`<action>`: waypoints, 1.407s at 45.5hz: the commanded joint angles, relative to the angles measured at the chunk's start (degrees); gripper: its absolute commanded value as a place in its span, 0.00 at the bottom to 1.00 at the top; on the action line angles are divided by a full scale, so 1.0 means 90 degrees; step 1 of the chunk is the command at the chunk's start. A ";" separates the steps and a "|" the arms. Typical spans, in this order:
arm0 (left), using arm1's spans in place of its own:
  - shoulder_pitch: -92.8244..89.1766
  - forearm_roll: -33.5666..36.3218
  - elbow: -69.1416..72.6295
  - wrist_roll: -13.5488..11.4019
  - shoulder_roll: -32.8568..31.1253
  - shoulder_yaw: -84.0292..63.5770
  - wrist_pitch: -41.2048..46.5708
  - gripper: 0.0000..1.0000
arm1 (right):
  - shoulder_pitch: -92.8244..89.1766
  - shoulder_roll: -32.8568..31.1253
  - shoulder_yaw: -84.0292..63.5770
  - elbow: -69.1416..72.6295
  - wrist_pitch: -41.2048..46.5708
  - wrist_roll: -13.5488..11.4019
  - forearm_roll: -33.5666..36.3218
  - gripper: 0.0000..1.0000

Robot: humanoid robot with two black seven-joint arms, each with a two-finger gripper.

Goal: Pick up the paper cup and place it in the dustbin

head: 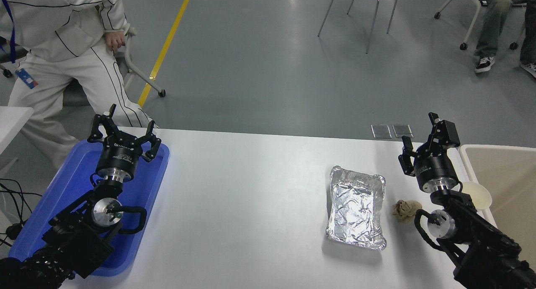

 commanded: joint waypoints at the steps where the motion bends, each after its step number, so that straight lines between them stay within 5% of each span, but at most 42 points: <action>1: 0.0000 0.0000 0.0000 0.0000 0.0001 0.0004 0.0000 1.00 | -0.0019 -0.0155 -0.0003 0.0035 0.0001 -0.0008 0.0026 1.00; 30: -0.0010 0.0000 0.0000 0.0001 -0.0009 -0.0006 -0.0010 1.00 | 0.0000 -0.1072 -0.1223 0.0064 -0.0047 -0.0008 0.0387 1.00; 64: -0.0010 0.0000 -0.0010 0.0001 -0.0009 -0.0006 -0.0010 1.00 | 0.1503 -0.2957 -0.5421 0.0386 0.0001 -0.0008 0.0543 1.00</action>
